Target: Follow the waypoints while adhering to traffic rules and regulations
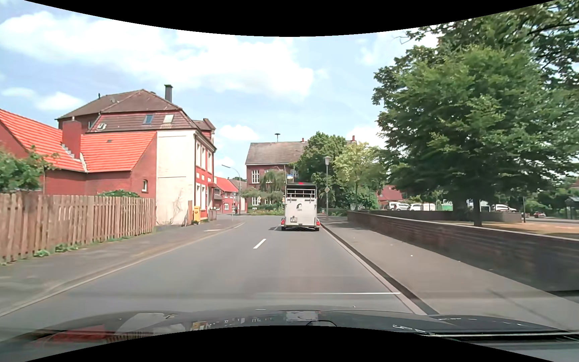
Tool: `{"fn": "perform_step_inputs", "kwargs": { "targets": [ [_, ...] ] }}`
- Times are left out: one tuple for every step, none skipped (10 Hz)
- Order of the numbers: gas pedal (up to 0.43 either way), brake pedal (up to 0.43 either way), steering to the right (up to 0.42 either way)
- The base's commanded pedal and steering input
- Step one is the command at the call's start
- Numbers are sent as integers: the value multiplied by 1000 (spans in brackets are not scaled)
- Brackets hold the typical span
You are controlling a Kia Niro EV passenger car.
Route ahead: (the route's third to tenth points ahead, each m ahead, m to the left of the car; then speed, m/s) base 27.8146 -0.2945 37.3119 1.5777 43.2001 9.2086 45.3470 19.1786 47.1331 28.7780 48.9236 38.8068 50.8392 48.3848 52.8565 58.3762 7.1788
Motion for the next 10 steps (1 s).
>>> {"fn": "perform_step_inputs", "kwargs": {
  "targets": [
    [118, 0, 6],
    [110, 0, 6],
    [110, 0, 6],
    [98, 0, 6],
    [98, 0, 6],
    [98, 0, 6],
    [98, 0, 6],
    [98, 0, 6],
    [98, 0, 6],
    [98, 0, 6]
  ]
}}
